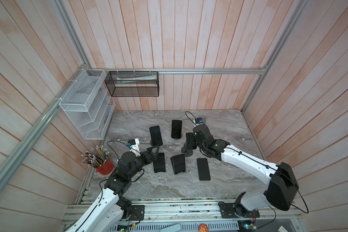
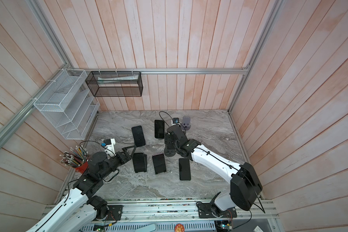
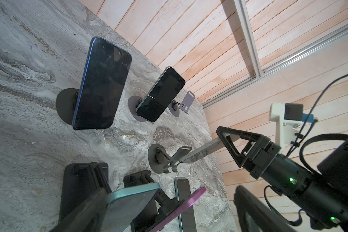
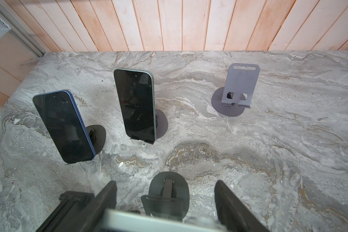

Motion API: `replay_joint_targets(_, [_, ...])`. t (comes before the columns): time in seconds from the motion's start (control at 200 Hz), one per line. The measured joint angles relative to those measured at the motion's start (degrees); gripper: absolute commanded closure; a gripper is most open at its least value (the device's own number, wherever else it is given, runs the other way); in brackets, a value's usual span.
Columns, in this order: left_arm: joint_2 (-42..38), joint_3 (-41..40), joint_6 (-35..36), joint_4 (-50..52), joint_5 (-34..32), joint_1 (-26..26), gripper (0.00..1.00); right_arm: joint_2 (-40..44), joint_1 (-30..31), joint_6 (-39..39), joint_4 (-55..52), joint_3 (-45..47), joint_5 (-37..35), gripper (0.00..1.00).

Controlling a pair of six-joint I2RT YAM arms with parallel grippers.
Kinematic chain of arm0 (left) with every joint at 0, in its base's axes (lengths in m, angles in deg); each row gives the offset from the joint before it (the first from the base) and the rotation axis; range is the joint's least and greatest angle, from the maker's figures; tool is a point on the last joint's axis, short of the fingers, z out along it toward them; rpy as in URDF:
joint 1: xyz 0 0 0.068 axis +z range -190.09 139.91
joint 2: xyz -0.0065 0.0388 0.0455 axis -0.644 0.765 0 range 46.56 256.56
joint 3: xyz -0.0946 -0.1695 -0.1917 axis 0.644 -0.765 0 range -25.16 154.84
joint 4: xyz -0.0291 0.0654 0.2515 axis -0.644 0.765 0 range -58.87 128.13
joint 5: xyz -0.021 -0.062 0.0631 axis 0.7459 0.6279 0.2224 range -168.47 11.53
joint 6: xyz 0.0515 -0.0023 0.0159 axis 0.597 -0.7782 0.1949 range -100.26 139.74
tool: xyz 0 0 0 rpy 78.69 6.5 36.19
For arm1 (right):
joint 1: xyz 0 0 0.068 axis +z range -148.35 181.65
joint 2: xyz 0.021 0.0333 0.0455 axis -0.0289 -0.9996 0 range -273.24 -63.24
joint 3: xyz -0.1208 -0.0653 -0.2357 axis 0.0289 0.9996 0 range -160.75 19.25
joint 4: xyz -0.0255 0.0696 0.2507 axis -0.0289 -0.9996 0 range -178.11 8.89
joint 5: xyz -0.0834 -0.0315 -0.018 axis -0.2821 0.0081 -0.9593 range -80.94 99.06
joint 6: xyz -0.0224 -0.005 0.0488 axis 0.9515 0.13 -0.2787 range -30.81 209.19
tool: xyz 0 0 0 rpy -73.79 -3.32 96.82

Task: Remove the phone from the phone stand
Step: Remove the phone from the phone stand, then place the phone to the middle-right of the table.

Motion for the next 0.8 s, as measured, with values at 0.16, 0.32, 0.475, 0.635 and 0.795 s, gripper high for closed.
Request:
replay_joint_targets(0.16, [-0.61,0.0,0.42,0.13,-0.04,0.0,0.0,1.77,0.0,0.22,-0.04,0.33,0.11,0.28])
replay_joint_targets(0.32, [-0.42,0.0,0.72,-0.28,-0.17,0.0,0.0,4.79,0.0,1.4,-0.2,2.23,0.17,0.28])
replay_joint_targets(0.475, [1.51,0.0,1.44,-1.6,-0.13,0.0,0.0,6.71,0.0,2.38,-0.96,2.36,-0.5,0.28])
replay_joint_targets(0.635, [3.98,0.87,2.38,-1.99,-0.11,0.0,0.0,7.48,-0.02,3.32,-2.49,2.56,-2.01,0.27])
replay_joint_targets(0.795, [4.63,2.47,2.97,-2.34,-0.17,0.0,0.0,9.44,-0.48,4.02,-6.19,3.98,-4.74,0.28])
